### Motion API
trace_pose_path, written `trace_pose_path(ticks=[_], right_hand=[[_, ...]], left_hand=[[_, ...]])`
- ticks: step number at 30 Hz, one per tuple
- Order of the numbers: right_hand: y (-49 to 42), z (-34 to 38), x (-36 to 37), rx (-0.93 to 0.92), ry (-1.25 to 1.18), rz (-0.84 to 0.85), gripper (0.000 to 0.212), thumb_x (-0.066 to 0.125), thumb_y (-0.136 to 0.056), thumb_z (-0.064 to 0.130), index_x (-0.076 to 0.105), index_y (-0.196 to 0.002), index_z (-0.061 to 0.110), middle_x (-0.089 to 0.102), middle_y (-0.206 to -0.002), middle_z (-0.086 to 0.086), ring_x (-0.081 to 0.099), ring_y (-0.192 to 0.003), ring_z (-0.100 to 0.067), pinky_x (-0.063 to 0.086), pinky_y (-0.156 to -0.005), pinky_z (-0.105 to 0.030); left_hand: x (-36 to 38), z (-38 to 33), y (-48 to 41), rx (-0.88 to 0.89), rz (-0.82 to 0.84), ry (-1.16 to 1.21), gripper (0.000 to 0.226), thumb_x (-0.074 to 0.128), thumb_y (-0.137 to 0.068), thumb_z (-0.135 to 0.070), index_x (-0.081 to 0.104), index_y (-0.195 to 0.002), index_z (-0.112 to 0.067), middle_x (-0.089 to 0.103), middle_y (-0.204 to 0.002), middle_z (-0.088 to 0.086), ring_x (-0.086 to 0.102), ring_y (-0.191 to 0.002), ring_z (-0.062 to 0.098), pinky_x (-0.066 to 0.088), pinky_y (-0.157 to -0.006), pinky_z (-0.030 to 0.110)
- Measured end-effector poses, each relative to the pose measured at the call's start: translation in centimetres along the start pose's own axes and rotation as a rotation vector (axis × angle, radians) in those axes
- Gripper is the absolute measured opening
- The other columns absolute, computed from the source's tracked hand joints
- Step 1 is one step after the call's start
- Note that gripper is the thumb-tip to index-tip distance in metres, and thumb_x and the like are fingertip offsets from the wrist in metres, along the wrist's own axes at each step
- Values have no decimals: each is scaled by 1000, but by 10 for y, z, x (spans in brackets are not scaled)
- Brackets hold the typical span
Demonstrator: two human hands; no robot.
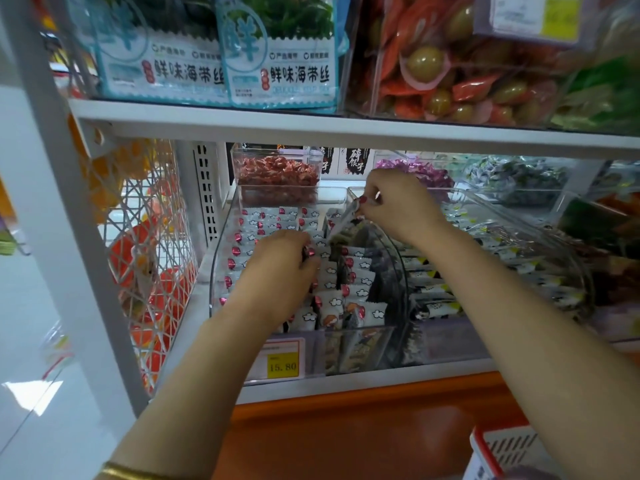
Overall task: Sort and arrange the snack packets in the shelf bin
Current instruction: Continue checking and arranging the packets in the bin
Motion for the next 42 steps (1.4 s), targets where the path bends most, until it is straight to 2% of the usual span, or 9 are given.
trace_pose_path(ticks=[3, 5, 10, 12, 17, 26, 32, 37, 42], right_hand=[[30, -2, -17, 97, -215, -189, 14, 59, -86, 9, 48, -78, 11, 55, -76, -8, 54, -70, -25, 43, -62, -35], [49, -1, -26, 170, -390, -266, 16, 61, -86, 9, 48, -76, 10, 57, -74, -12, 57, -64, -24, 45, -59, -37], [79, 10, -22, 406, -1090, -134, 11, 62, -86, 2, 52, -82, -1, 65, -75, -14, 68, -59, -20, 58, -54, -27], [86, 16, -14, 462, -1296, -102, 9, 61, -85, 0, 54, -82, -3, 67, -71, -10, 68, -59, -19, 57, -55, -25], [98, 24, 0, 572, -1721, -35, 7, 58, -82, -4, 64, -80, -2, 69, -73, -11, 69, -64, -18, 56, -57, -22], [99, 28, 5, 633, -1838, -43, 13, 62, -67, 3, 65, -79, 0, 68, -62, -8, 67, -54, -13, 53, -46, -18], [98, 22, 5, 652, -1857, -103, 10, 63, -67, 4, 72, -64, 6, 68, -59, -7, 66, -52, -12, 52, -44, -18], [98, 17, 6, 666, -1871, -151, 8, 54, -85, -2, 62, -86, 1, 67, -58, -6, 66, -52, -11, 51, -45, -17], [99, 14, 4, 634, -1800, -189, 10, 51, -88, -3, 60, -89, 1, 68, -59, -6, 66, -52, -13, 52, -46, -18]], left_hand=[[-6, -1, 3, -43, -86, 145, 45, 49, -96, -23, 41, -139, -13, 48, -137, 9, 49, -120, 26, 40, -99, 33], [-8, -1, 5, -65, -119, 248, 46, 48, -96, -23, 40, -140, -14, 50, -135, 5, 52, -116, 21, 43, -92, 30], [-8, -2, 13, -199, -32, 739, 23, 44, -98, -20, 61, -110, -9, 66, -96, 2, 68, -83, 14, 58, -69, 31], [-9, 1, 16, -291, -15, 936, 20, 46, -97, -18, 64, -93, -11, 67, -87, 6, 69, -77, 14, 58, -64, 26], [-15, 10, 19, -413, -57, 1201, 18, 54, -93, -19, 59, -84, -5, 63, -77, 8, 65, -72, 16, 54, -61, 20], [-15, 11, 22, -460, -63, 1314, 18, 56, -90, -16, 54, -77, -4, 56, -60, 3, 59, -52, 7, 51, -53, 16], [-21, 3, 22, -422, 44, 1511, 3, 57, -79, -1, 60, -80, -2, 64, -60, 1, 64, -58, 7, 54, -57, 15], [-22, 1, 23, -412, 59, 1510, 31, 57, -71, 8, 56, -101, -1, 65, -78, 10, 69, -65, 14, 54, -58, 17], [-23, 0, 22, -346, 45, 1414, 44, 60, -66, 4, 54, -109, -1, 55, -75, 4, 68, -64, 12, 55, -61, 18]])
Point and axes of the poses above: each hand's wrist, its own y-axis away from the middle knuckle, its own x-axis out of the palm, z = x × y, the point moved 3 cm from there along -y, towards the middle knuckle
